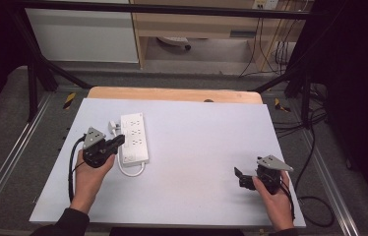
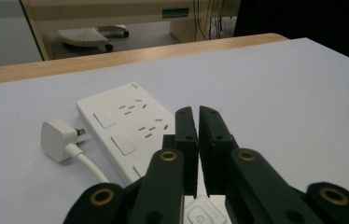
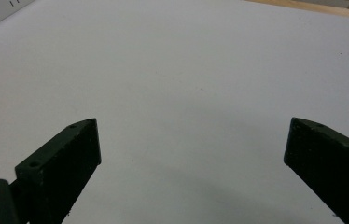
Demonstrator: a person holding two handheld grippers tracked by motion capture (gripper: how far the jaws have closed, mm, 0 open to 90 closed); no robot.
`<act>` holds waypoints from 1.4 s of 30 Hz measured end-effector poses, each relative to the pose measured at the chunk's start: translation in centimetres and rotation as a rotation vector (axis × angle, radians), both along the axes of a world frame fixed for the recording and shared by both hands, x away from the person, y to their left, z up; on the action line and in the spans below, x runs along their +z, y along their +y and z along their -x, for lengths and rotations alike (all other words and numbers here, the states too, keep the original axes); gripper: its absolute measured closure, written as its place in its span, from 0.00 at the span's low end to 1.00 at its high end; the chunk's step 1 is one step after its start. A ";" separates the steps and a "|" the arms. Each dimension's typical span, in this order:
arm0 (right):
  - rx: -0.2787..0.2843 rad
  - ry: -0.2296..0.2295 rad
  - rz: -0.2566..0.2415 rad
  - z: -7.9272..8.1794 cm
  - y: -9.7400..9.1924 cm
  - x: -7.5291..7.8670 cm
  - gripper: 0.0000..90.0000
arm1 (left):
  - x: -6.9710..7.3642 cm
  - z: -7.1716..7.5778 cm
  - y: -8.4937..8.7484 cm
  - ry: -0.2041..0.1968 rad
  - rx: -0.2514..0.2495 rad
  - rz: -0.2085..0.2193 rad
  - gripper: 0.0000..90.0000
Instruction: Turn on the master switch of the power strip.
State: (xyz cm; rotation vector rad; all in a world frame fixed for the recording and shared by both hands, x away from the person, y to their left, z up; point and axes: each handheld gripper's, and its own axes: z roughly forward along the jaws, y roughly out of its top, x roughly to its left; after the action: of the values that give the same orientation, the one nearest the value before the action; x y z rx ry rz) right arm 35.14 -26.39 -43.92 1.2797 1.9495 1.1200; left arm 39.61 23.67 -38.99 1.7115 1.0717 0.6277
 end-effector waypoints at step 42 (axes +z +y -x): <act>0.002 0.013 0.014 -0.1 0.1 -0.1 0.04 | -3.6 0.0 -0.8 0.169 -0.057 -0.092 1.00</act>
State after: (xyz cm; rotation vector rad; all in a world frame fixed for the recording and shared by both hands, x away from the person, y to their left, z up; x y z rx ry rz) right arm 35.24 -26.33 -44.04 1.2807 1.9651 1.0995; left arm 39.61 22.92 -42.56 1.8957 1.1207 0.5101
